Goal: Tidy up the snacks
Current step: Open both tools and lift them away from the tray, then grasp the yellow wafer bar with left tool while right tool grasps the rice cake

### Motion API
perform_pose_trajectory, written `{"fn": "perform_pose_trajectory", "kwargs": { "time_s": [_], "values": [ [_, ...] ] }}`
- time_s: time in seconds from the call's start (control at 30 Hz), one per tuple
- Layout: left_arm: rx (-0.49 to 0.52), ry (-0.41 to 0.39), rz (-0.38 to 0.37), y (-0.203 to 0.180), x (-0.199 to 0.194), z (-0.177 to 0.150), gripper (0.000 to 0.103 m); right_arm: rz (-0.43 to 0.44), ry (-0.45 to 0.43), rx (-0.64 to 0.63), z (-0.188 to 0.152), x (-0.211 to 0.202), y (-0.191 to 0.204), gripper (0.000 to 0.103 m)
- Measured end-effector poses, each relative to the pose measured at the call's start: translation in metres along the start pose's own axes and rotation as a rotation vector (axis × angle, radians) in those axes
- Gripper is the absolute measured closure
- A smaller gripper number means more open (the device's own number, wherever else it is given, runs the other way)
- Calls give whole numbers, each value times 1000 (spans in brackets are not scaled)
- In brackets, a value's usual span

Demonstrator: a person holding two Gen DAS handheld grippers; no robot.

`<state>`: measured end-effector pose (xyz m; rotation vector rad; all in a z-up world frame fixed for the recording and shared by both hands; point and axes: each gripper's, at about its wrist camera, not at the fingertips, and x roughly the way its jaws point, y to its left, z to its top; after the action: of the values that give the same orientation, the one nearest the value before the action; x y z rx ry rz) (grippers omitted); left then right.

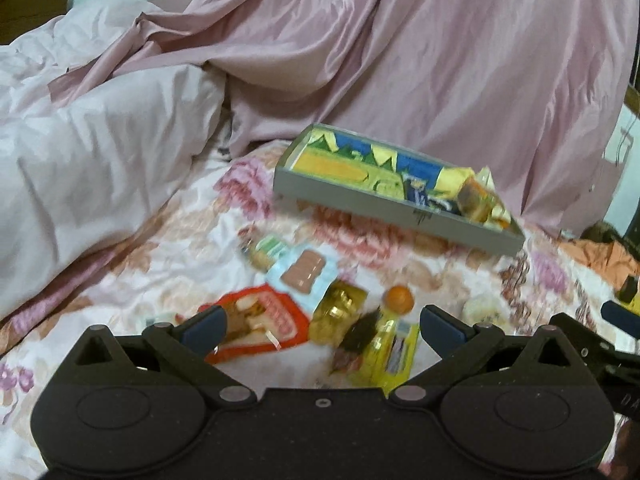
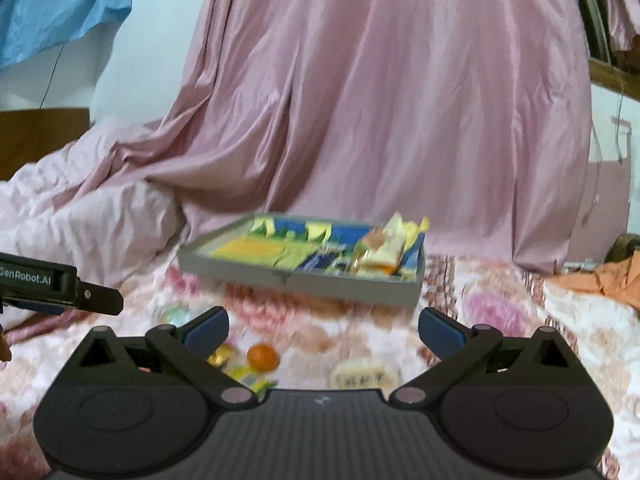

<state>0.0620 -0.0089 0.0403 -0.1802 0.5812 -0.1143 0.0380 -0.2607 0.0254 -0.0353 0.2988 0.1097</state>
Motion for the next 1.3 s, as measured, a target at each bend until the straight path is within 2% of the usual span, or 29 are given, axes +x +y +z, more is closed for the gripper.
{"fn": "perform_pose_trajectory", "kwargs": {
  "time_s": [0.17, 0.37, 0.5, 0.67, 0.83, 0.97, 1.17, 1.3],
  "values": [
    [37, 26, -14, 4, 0, -14, 1, 4, 83, -5, -10, -1, 4, 0],
    [117, 62, -66, -5, 6, -27, 1, 3, 208, -4, -22, 10, 3, 0],
    [149, 90, -95, -11, 13, -34, 1, -5, 238, 3, -27, 15, 0, 0],
    [125, 159, -124, -18, 31, -34, 1, -14, 273, 15, -30, 24, -4, 0],
    [182, 217, -156, -33, 48, -37, 1, -25, 319, 17, -32, 34, -9, 0],
    [221, 281, -213, -41, 64, -36, 1, -13, 352, 33, -31, 44, -19, 0],
    [191, 384, -285, -47, 92, -35, 1, -4, 360, -9, -29, 62, -29, 0],
    [208, 401, -281, -52, 105, -35, 1, -1, 369, 13, -31, 75, -38, 0]
  ]
}}
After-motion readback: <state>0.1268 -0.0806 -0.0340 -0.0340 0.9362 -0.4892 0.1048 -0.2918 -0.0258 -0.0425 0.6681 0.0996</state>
